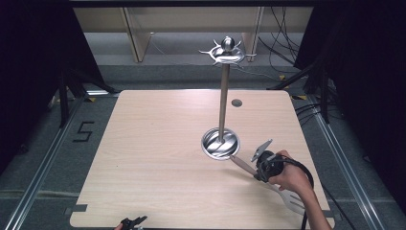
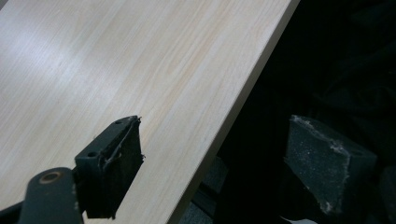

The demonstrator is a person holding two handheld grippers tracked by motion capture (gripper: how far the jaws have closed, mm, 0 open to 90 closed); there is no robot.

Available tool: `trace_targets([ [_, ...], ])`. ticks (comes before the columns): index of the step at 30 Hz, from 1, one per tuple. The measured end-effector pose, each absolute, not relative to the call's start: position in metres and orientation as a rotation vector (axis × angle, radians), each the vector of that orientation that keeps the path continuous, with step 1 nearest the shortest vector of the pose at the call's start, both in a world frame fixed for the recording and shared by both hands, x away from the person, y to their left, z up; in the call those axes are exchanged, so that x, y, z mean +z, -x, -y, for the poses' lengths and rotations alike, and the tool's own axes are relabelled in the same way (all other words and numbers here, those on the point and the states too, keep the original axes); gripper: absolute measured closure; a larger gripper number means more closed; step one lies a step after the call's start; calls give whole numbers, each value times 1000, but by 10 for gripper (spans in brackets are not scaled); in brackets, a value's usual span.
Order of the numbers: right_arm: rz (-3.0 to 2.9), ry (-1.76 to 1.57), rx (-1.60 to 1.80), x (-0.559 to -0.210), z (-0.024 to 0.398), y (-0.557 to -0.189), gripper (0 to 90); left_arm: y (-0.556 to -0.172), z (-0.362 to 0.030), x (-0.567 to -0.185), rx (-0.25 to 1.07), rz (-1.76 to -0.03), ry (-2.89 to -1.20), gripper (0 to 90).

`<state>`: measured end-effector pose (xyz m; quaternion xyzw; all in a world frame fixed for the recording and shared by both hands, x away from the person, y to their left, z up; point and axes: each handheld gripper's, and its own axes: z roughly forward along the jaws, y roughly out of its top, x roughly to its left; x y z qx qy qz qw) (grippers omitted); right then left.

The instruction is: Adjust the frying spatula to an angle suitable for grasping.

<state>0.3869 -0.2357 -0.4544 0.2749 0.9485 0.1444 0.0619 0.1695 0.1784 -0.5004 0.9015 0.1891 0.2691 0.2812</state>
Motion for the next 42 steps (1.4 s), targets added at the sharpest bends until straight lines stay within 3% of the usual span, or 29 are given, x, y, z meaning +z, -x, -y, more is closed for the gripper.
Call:
trace_targets([
  [18,-2627,-888,851,-420,275,-381,754,-169,-181,-498,708,-511,-2429,178],
  [21,-2619,-896,851,-415,278,-379,754,-170,-180,-500,759,-528,-2399,178],
  [42,-2391,-865,1171,-386,292,-376,754,-171,-180,-500,723,-522,-2411,178],
])
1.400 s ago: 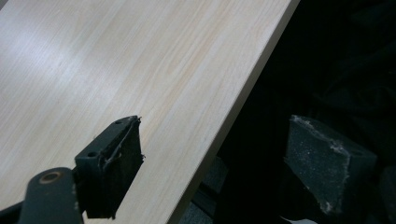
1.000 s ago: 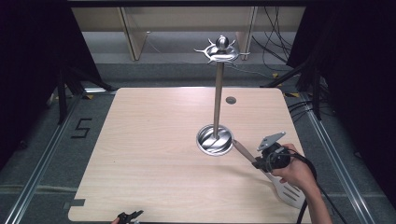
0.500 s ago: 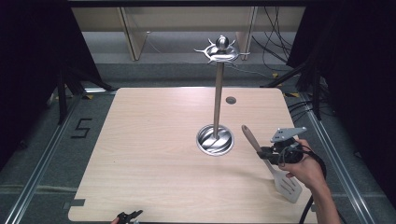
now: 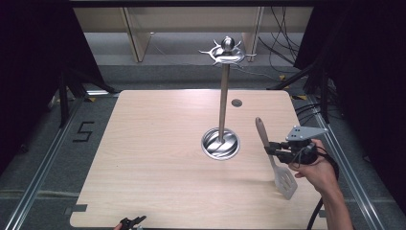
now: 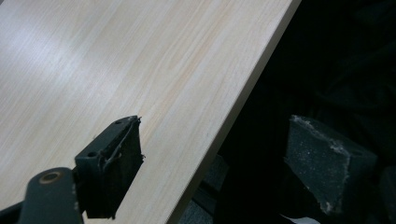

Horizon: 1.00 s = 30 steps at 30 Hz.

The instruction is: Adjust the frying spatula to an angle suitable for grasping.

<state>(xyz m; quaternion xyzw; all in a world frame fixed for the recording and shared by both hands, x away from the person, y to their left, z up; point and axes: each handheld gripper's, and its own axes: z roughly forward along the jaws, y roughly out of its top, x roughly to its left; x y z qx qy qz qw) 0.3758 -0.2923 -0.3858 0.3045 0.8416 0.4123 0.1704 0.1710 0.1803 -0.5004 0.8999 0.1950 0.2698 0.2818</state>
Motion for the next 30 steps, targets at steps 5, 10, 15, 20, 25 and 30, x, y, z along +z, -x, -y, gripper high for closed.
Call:
trace_targets([
  [5,-2357,-875,1243,-381,292,-374,755,-171,-180,-501,724,-524,-2410,178],
  [10,-2338,-830,1276,-374,290,-375,755,-171,-180,-502,719,-521,-2416,178],
  [15,-2295,-824,1343,-372,285,-376,755,-171,-181,-500,696,-520,-2421,178],
  [20,-2221,-775,1428,-368,276,-376,755,-170,-181,-500,741,-529,-2409,178],
  [25,-2188,-748,1486,-363,273,-376,754,-170,-181,-501,740,-527,-2417,178],
  [30,-2173,-749,1499,-358,270,-376,754,-170,-182,-500,718,-526,-2414,178],
])
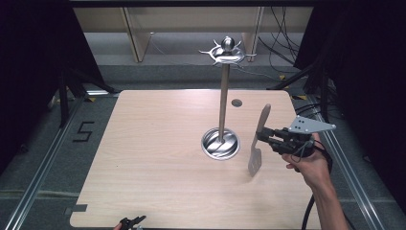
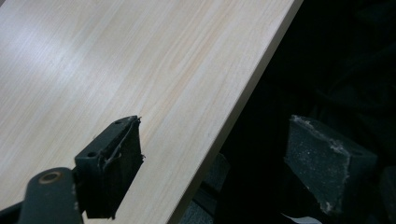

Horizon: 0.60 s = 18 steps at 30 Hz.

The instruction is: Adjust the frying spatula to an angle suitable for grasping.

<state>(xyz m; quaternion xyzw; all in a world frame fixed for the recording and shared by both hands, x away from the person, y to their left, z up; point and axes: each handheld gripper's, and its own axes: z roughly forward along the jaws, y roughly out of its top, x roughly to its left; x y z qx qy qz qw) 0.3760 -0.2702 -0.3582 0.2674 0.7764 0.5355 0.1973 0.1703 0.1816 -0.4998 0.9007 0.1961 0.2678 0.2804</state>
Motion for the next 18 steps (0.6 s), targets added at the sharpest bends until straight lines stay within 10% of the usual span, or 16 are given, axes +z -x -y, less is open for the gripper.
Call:
trace_targets([
  [18,-2149,-765,1553,-345,244,-385,754,-171,-182,-500,718,-532,-2412,178],
])
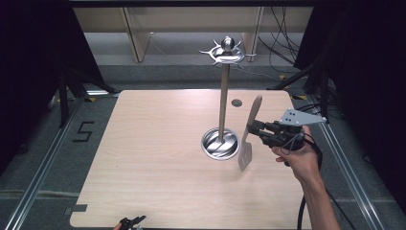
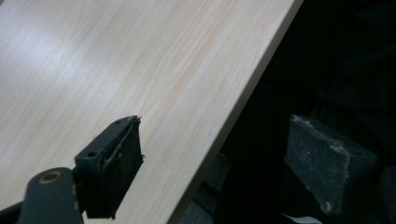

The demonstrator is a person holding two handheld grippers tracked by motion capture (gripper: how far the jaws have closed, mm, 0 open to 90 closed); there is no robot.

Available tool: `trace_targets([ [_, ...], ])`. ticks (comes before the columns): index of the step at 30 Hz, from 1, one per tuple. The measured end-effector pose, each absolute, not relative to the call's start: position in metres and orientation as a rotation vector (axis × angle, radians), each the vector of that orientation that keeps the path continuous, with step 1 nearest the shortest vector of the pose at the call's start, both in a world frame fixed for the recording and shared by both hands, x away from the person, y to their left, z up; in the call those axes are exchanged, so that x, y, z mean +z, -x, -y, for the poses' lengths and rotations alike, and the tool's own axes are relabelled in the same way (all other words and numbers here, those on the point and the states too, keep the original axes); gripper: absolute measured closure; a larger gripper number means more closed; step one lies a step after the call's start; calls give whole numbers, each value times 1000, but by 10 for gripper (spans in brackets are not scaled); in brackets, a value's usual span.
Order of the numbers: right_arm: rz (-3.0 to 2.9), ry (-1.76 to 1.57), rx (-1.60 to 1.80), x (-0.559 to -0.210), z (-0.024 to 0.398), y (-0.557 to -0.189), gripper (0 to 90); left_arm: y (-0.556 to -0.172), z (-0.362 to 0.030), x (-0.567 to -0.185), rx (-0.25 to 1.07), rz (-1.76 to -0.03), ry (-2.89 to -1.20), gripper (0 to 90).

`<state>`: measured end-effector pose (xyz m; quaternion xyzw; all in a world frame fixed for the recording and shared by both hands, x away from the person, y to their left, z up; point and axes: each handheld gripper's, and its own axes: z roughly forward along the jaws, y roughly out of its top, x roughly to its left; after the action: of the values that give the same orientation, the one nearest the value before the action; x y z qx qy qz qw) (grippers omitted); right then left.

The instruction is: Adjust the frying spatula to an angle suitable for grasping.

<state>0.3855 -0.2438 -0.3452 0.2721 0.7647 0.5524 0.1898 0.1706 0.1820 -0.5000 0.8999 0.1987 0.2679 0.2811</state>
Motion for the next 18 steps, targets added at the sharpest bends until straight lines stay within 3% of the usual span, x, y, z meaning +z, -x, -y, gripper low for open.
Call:
trace_targets([
  [18,-2098,-765,1512,-326,228,-389,754,-171,-182,-500,705,-530,-2417,178],
])
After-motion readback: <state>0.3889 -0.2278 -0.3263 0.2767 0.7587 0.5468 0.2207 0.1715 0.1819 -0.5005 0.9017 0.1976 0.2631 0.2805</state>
